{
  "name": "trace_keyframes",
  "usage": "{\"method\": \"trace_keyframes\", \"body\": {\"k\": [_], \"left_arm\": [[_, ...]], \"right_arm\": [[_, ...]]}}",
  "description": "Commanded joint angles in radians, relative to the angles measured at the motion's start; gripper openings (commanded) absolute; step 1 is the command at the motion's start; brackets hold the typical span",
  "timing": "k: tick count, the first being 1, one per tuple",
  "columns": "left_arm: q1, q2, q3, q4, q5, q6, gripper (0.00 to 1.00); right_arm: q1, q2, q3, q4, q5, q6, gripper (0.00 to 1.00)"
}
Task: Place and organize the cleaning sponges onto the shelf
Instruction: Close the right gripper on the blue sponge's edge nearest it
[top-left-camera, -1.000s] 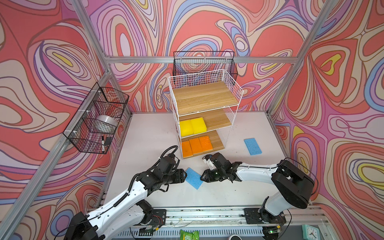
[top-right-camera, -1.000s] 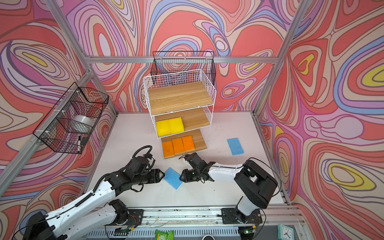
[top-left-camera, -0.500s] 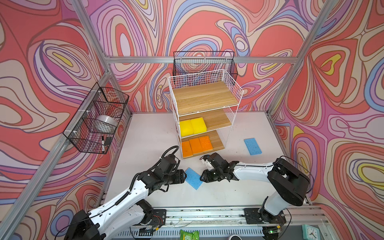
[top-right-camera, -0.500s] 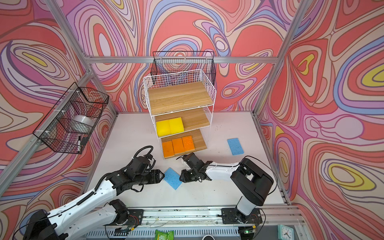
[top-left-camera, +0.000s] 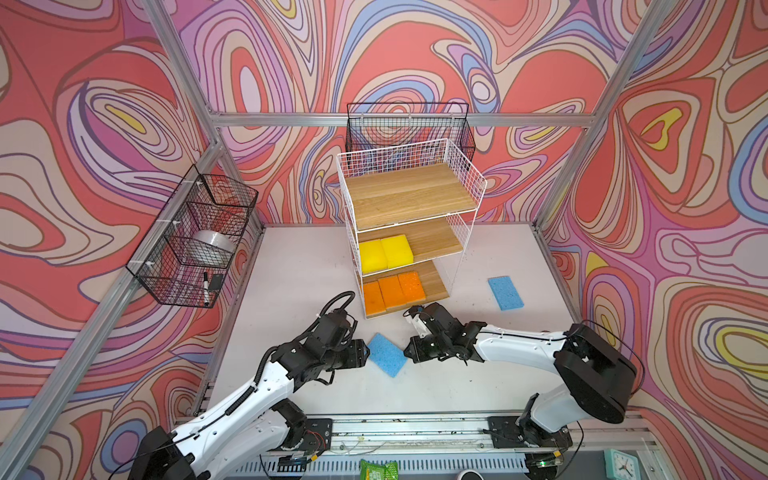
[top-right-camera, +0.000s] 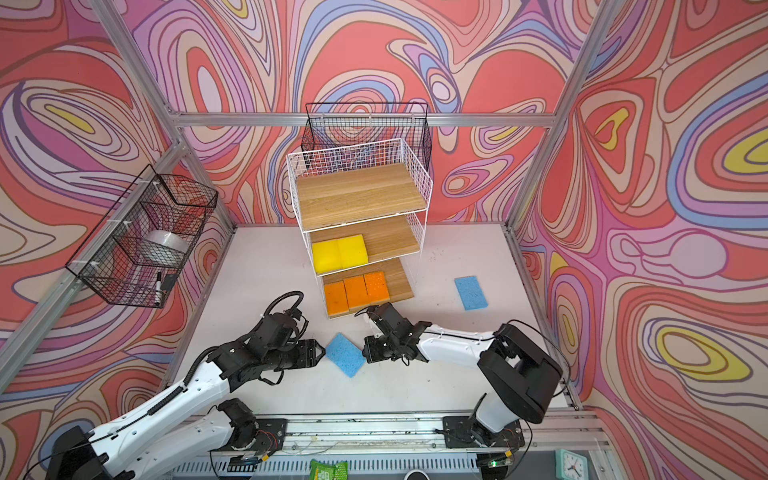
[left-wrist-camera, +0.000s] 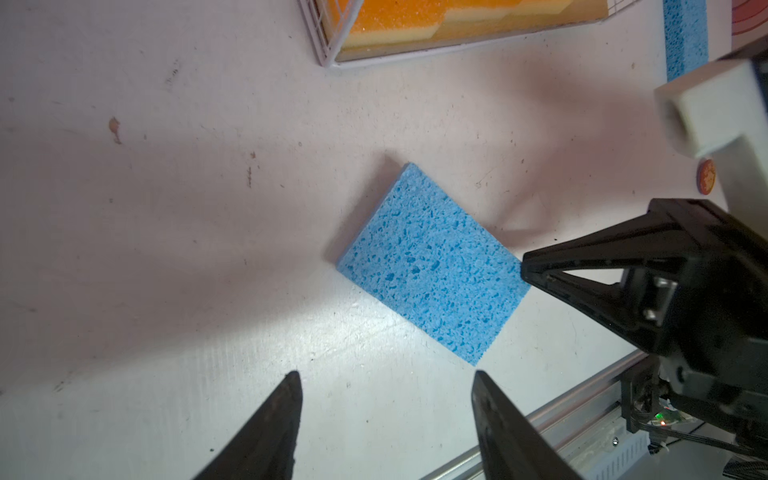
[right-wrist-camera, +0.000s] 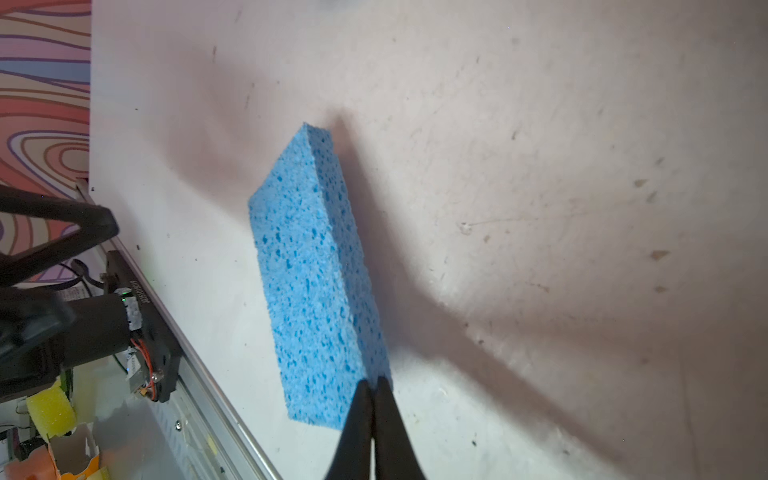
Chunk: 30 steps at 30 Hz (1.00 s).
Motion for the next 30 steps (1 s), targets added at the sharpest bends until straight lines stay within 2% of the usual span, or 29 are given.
{"method": "trace_keyframes", "body": {"k": [1, 9, 13, 14, 17, 19, 25, 30], "left_arm": [[0.012, -0.029, 0.053, -0.083, -0.036, 0.028, 0.66], [0.016, -0.047, 0.088, -0.117, -0.037, 0.03, 0.66], [0.017, -0.041, 0.078, -0.106, -0.032, 0.024, 0.66], [0.017, -0.039, 0.076, -0.103, -0.03, 0.022, 0.66], [0.017, -0.028, 0.074, -0.094, -0.031, 0.024, 0.66], [0.017, -0.018, 0.074, -0.09, -0.031, 0.024, 0.66], [0.017, -0.004, 0.055, -0.065, -0.026, 0.016, 0.66], [0.017, 0.0, 0.031, -0.046, -0.019, 0.006, 0.66]], "right_arm": [[0.004, -0.064, -0.012, -0.044, 0.041, -0.008, 0.0], [0.004, -0.188, -0.028, -0.091, 0.064, -0.001, 0.0], [0.004, -0.209, -0.026, -0.17, 0.135, -0.031, 0.0], [0.004, -0.204, -0.024, -0.186, 0.149, -0.041, 0.02], [0.004, -0.173, -0.012, -0.198, 0.14, -0.074, 0.23], [0.004, -0.132, 0.005, -0.207, 0.123, -0.097, 0.29], [0.006, -0.049, 0.026, -0.174, 0.091, -0.12, 0.39], [0.018, 0.014, 0.05, -0.159, 0.084, -0.126, 0.42]]}}
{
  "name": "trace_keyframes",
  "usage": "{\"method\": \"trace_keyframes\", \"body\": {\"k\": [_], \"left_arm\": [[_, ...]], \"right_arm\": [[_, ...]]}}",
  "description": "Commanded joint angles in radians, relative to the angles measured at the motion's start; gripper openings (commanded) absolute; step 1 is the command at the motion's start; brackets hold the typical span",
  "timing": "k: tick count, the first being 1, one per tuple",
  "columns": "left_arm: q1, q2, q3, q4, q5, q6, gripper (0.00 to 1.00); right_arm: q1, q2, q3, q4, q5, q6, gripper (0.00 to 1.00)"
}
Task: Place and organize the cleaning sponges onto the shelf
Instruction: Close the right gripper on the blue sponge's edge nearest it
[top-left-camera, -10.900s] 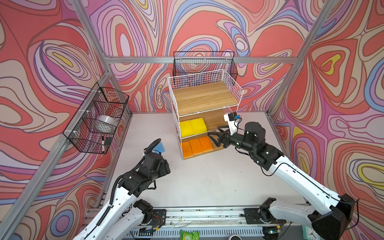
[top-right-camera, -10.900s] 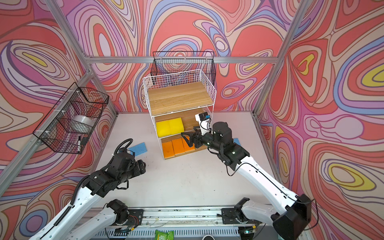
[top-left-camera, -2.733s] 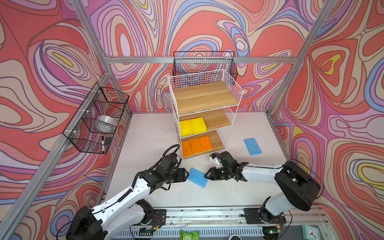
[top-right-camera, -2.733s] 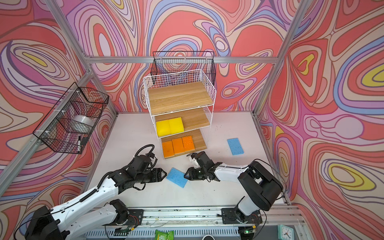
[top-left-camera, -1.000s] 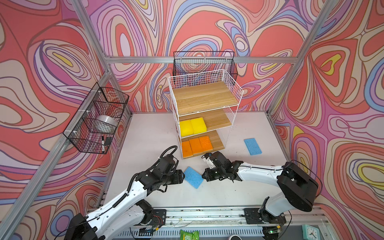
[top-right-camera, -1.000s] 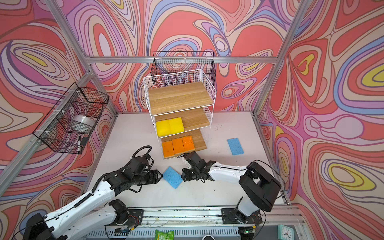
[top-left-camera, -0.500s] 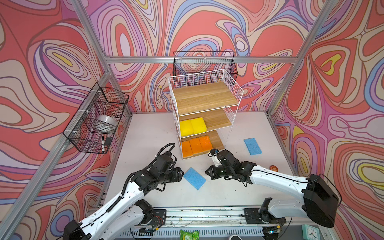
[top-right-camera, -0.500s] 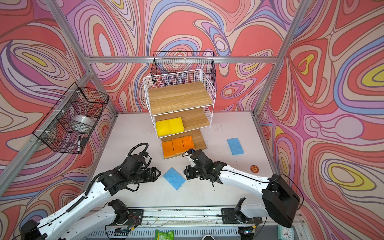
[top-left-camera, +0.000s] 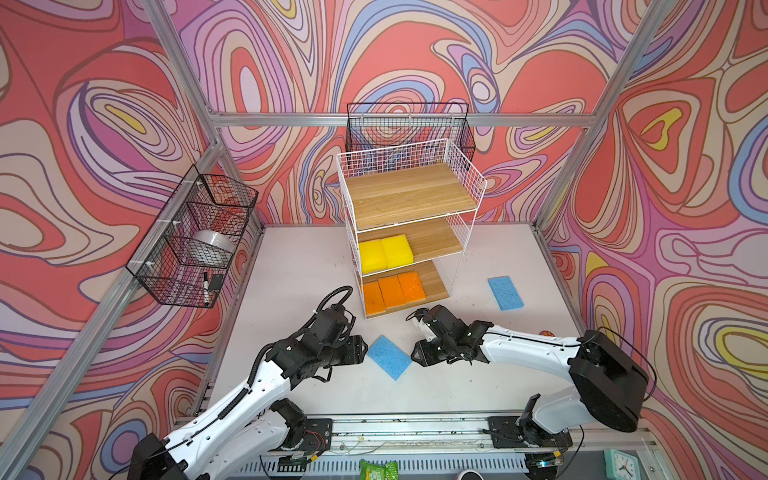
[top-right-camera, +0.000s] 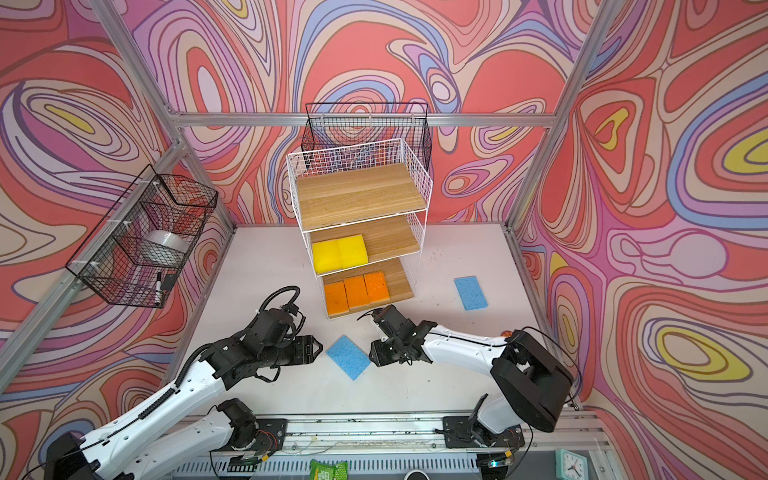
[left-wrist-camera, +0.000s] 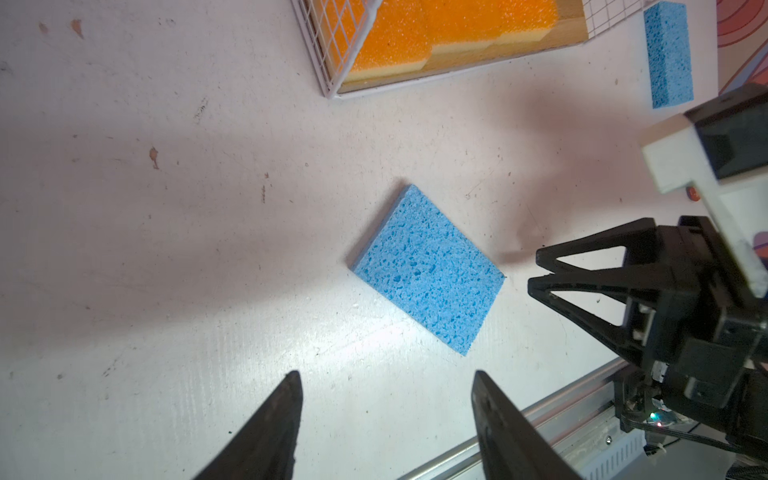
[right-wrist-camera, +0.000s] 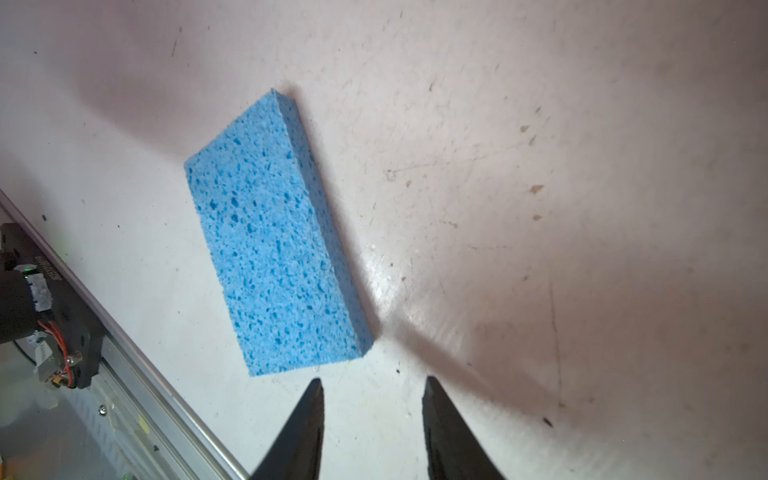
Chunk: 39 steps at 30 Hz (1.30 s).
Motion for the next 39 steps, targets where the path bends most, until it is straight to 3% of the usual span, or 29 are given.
{"method": "trace_keyframes", "body": {"k": [1, 15, 22, 26, 32, 36, 39], "left_arm": [[0.006, 0.005, -0.021, 0.01, -0.002, -0.006, 0.66], [0.006, 0.012, -0.035, 0.027, 0.002, -0.004, 0.66], [0.006, 0.008, -0.037, 0.023, 0.0, -0.004, 0.66], [0.006, 0.008, -0.033, 0.022, 0.0, -0.004, 0.66], [0.007, 0.008, -0.015, 0.004, -0.003, 0.002, 0.66], [0.007, -0.002, -0.008, -0.007, -0.008, 0.002, 0.66], [0.006, -0.009, -0.007, -0.011, -0.006, -0.002, 0.66]], "right_arm": [[0.015, 0.027, 0.035, 0.022, -0.003, -0.021, 0.43], [0.069, 0.131, 0.098, 0.004, 0.064, -0.025, 0.46], [0.084, 0.153, 0.117, -0.028, 0.111, -0.026, 0.3], [0.106, 0.176, 0.139, -0.055, 0.144, -0.031, 0.28], [0.128, 0.191, 0.155, -0.074, 0.171, -0.033, 0.17], [0.134, 0.185, 0.154, -0.08, 0.178, -0.033, 0.0], [0.133, 0.164, 0.144, -0.074, 0.175, -0.027, 0.0]]}}
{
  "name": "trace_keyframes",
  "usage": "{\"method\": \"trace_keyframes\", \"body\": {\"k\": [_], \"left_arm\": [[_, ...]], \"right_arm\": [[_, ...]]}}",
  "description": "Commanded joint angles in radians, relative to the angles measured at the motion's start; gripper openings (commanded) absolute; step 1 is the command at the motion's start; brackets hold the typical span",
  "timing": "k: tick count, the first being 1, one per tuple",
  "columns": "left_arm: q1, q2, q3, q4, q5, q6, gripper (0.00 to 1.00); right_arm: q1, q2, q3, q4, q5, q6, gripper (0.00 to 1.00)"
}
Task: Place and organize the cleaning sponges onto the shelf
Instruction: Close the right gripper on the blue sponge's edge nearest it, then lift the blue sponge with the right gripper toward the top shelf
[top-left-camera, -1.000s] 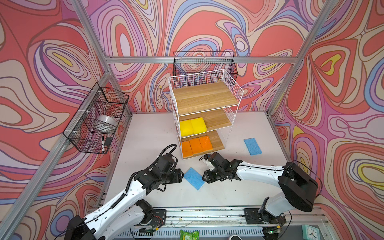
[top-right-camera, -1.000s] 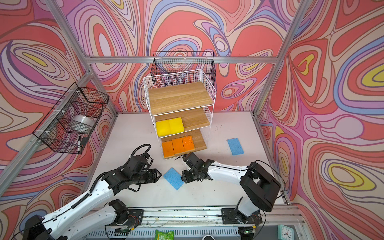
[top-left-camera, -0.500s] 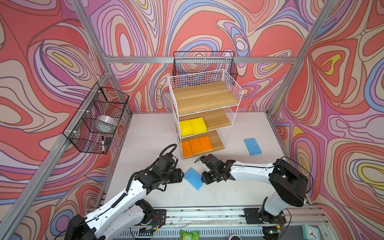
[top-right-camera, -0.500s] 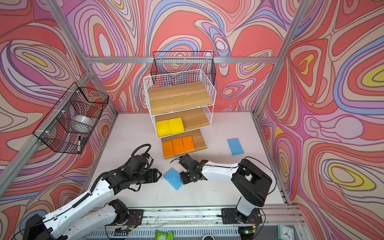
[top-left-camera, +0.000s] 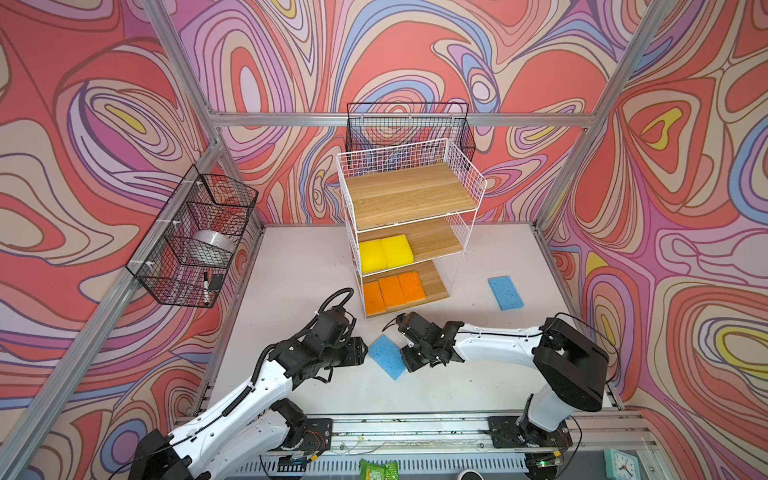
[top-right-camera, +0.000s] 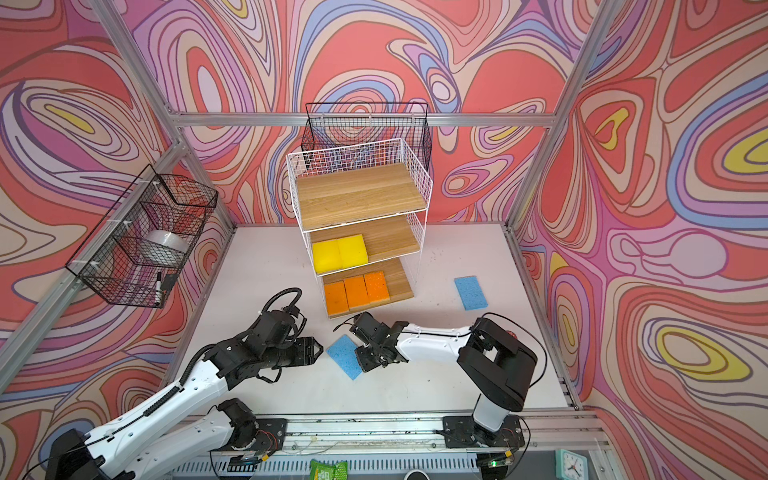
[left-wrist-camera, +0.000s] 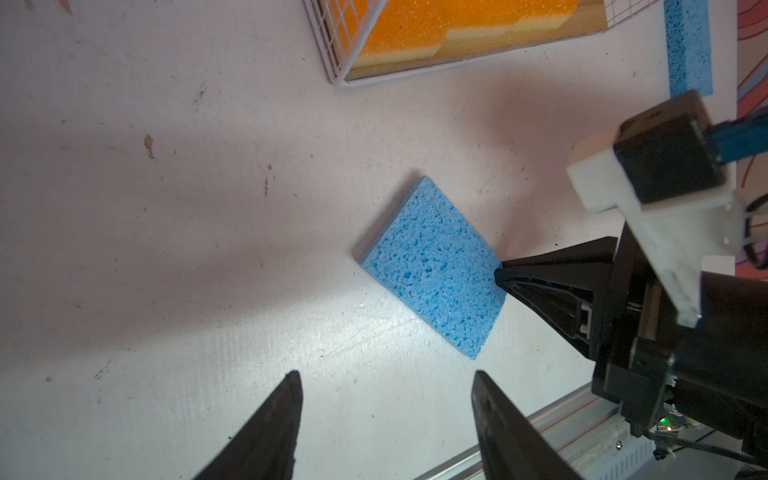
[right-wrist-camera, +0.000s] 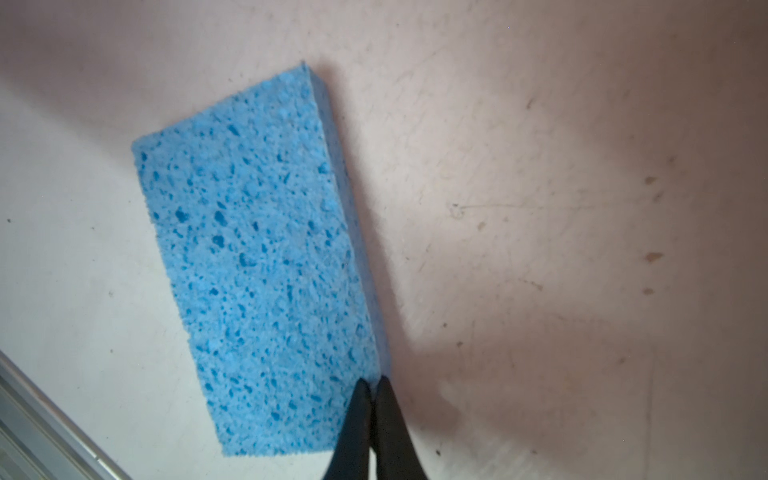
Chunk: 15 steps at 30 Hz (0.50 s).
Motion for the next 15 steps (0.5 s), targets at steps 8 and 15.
{"method": "trace_keyframes", "body": {"k": [8, 15], "left_arm": [[0.007, -0.03, 0.042, -0.058, -0.014, 0.004, 0.66], [0.007, -0.039, 0.068, -0.088, -0.026, 0.013, 0.66]], "right_arm": [[0.006, -0.158, -0.006, -0.03, 0.006, 0.014, 0.0], [0.007, -0.351, -0.002, -0.075, 0.018, 0.034, 0.0]]}}
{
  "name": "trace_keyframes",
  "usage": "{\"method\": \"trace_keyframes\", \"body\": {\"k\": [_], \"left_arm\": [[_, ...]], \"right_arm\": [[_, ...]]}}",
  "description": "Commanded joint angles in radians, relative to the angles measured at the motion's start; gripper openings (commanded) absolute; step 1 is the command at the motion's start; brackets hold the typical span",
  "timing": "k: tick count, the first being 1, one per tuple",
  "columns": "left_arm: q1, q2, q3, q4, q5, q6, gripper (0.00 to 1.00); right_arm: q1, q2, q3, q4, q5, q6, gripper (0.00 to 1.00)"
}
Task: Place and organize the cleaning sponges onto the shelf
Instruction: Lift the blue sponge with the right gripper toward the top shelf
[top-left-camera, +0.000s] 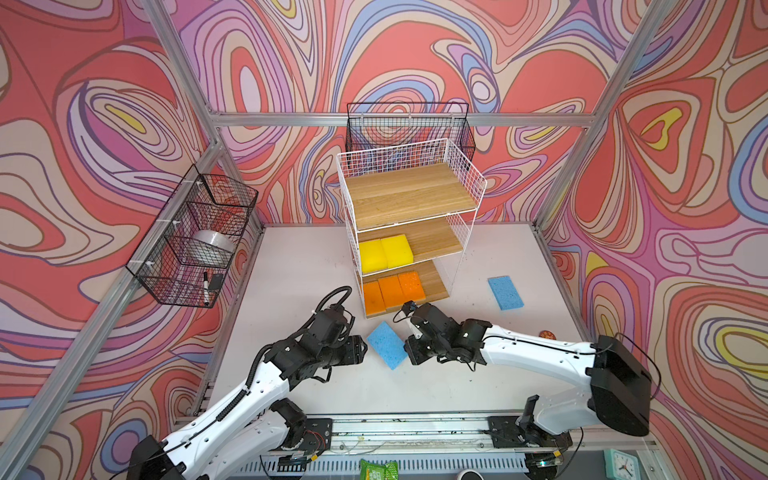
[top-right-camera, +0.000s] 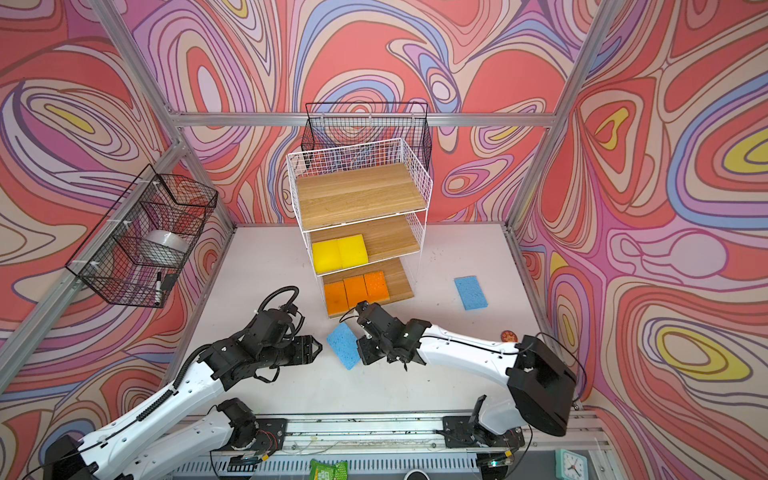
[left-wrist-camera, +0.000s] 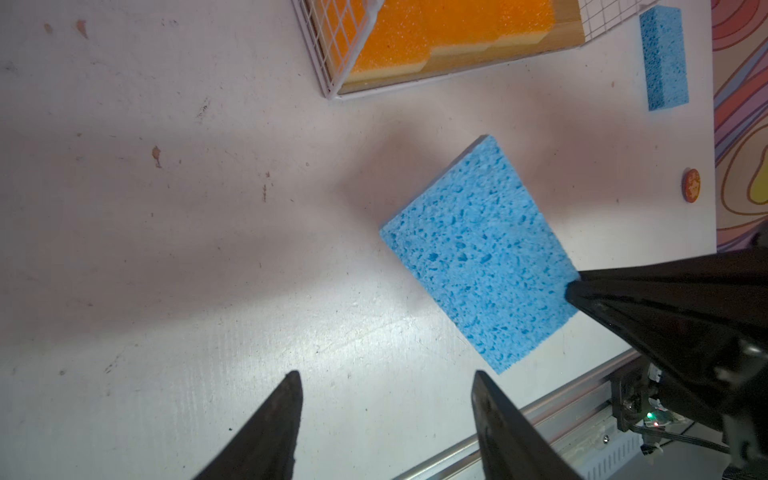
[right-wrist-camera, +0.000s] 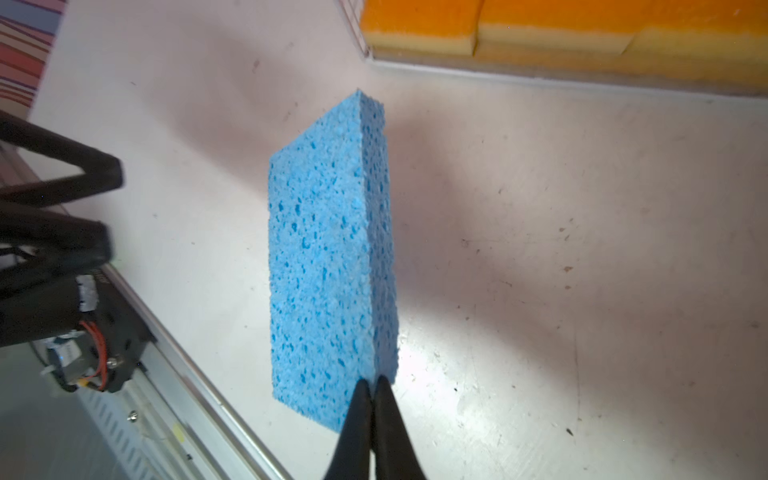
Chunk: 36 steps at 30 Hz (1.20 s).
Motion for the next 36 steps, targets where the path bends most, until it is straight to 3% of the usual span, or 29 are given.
{"method": "trace_keyframes", "body": {"k": [1, 10, 17, 36], "left_arm": [[0.007, -0.02, 0.035, -0.06, -0.029, 0.013, 0.66], [0.008, -0.065, 0.059, -0.109, -0.056, 0.02, 0.66], [0.008, -0.075, 0.094, -0.135, -0.072, 0.03, 0.66], [0.014, 0.019, 0.614, -0.351, -0.215, 0.212, 0.67]], "right_arm": [[0.006, -0.082, 0.001, -0.044, 0.023, 0.017, 0.0], [0.005, -0.319, 0.07, -0.194, 0.071, 0.021, 0.0], [0.005, -0.379, 0.208, -0.309, 0.142, 0.008, 0.0], [0.004, -0.162, 0.768, -0.334, 0.217, -0.111, 0.0]]}}
